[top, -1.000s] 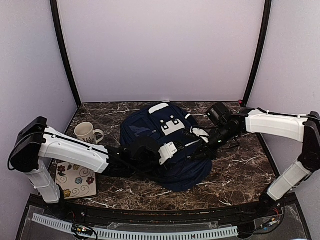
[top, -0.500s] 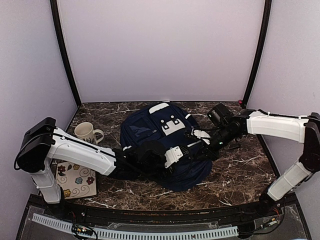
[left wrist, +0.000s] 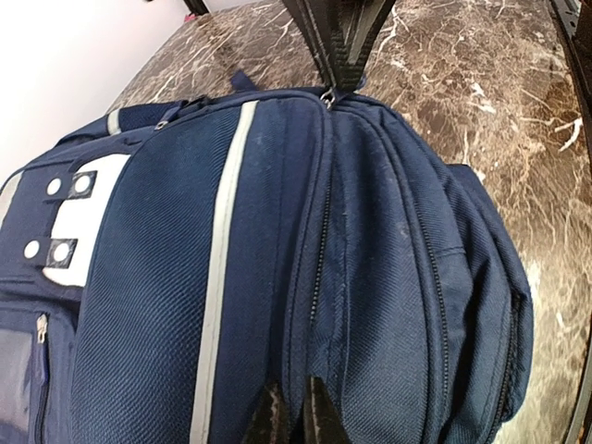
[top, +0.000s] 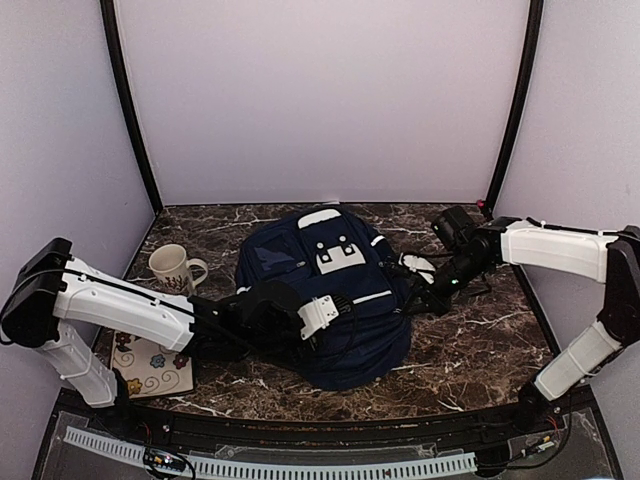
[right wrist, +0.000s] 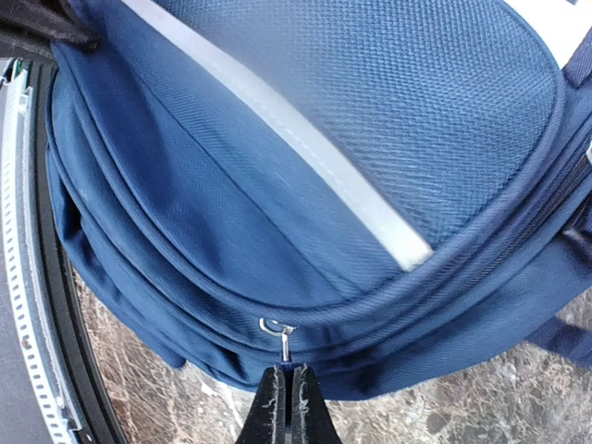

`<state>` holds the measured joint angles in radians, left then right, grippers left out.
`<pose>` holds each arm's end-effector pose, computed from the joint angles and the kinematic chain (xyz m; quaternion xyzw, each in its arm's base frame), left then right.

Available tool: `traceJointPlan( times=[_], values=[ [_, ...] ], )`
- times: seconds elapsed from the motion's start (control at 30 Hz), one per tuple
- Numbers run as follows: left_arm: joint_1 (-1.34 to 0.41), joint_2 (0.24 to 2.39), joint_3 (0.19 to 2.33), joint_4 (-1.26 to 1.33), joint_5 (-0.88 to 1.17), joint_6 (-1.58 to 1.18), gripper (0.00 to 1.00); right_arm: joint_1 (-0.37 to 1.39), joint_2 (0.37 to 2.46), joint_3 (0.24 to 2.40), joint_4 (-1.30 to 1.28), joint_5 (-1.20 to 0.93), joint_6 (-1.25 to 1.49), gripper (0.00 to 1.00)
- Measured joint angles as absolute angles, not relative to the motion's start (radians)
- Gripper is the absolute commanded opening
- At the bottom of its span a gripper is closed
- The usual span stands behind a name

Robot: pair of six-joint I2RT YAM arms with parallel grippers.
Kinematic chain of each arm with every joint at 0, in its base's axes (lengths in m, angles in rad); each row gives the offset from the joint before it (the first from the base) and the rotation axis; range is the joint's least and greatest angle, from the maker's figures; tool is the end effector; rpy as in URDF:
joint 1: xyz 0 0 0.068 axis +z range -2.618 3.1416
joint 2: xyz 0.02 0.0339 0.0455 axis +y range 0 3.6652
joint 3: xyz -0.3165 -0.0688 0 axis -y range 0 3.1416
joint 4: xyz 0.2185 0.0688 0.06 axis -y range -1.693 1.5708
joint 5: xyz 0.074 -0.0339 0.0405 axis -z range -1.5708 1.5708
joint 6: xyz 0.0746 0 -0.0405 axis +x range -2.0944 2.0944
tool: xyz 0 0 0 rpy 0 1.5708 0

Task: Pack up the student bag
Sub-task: Zip the upper front pocket of the student bag, then hold the upper front pocket of the student bag, then zip the upper front pocket of the student bag.

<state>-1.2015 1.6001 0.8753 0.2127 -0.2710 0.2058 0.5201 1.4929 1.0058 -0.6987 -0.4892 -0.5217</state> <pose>0.1485 -0.3283 0.2584 0.5013 0.6962 -0.1365 0.4953 0.2161 0.1641 0.2502 -0.5141 0.8030 0.2375 0.1858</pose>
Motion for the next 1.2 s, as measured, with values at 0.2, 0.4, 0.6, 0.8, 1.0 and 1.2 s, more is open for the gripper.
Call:
traceJointPlan(
  times=[0.2, 0.4, 0.6, 0.8, 1.0, 1.2],
  values=[
    [-1.189, 1.493, 0.823, 0.116, -0.294, 0.21, 0.41, 0.621, 1.483, 1.012, -0.692, -0.505, -0.492, 0.0],
    [-1.17, 1.462, 0.832, 0.01, -0.281, 0.213, 0.52, 0.728, 1.51, 1.082, -0.709, -0.505, -0.464, 0.0],
    [-1.183, 1.546, 0.932, 0.04, -0.215, 0.218, 0.51, 0.738, 1.518, 1.087, -0.713, -0.508, -0.453, 0.0],
    [-1.187, 1.686, 1.017, 0.104, -0.217, 0.241, 0.42, 0.738, 1.518, 1.086, -0.712, -0.508, -0.447, 0.0],
    [-1.192, 1.766, 1.075, 0.104, -0.217, 0.277, 0.15, 0.737, 1.508, 1.068, -0.711, -0.48, -0.447, 0.0],
    [-1.195, 1.769, 1.076, 0.11, -0.216, 0.287, 0.06, 0.702, 1.496, 1.037, -0.704, -0.475, -0.456, 0.0]
  ],
)
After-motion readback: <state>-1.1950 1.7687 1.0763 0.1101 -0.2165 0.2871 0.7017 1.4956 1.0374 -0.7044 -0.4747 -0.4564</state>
